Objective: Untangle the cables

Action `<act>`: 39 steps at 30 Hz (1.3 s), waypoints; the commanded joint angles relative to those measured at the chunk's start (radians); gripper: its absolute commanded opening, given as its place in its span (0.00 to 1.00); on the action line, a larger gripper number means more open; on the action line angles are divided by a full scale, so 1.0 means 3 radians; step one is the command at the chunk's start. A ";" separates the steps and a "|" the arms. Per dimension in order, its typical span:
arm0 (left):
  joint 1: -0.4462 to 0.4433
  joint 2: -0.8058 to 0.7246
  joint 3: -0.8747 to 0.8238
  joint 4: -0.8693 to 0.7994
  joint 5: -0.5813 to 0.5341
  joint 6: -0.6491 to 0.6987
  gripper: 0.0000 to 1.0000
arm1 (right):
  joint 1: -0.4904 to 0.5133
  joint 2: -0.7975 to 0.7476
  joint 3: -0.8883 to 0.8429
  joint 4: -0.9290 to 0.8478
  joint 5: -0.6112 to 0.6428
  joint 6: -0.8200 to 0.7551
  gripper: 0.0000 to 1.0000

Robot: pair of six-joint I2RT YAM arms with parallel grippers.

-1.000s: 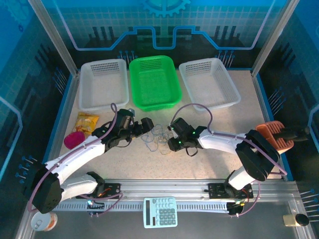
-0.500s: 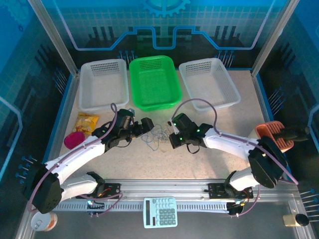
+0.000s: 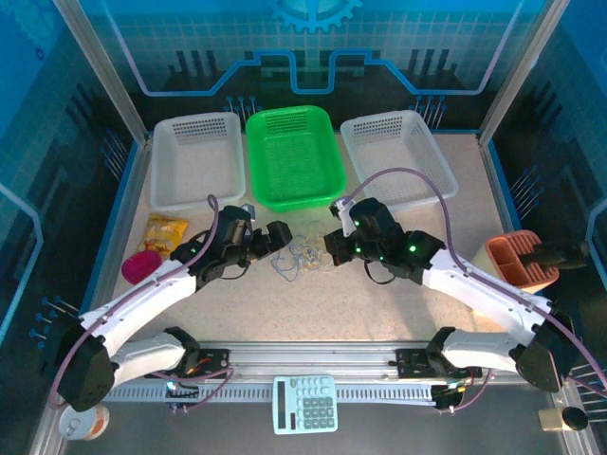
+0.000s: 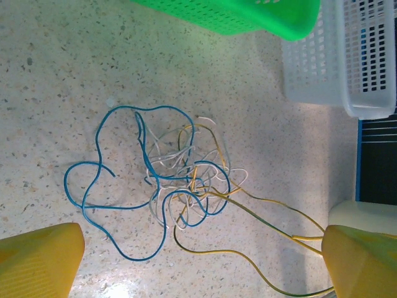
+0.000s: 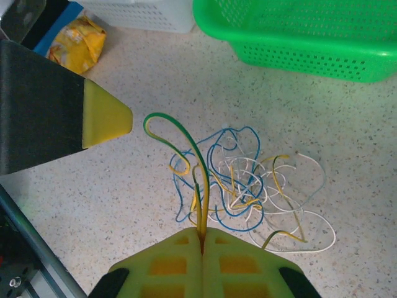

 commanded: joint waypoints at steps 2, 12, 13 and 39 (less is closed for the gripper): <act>-0.0031 -0.0095 0.0170 -0.0058 0.0111 0.0062 0.99 | -0.0043 -0.0117 0.0123 -0.0061 0.0037 0.0040 0.00; -0.0030 -0.0208 0.0128 0.0501 0.0390 -0.0677 0.99 | -0.0053 -0.0147 0.0046 0.0114 -0.0018 0.0017 0.00; -0.0029 -0.0208 0.0104 0.0606 0.0418 -0.0753 0.99 | -0.0054 -0.0151 0.0040 0.0125 -0.0016 0.0017 0.00; -0.0040 0.0185 -0.0666 0.2606 0.0700 -0.1108 0.56 | -0.0267 -0.0216 -0.0240 0.0558 -0.0435 0.0326 0.00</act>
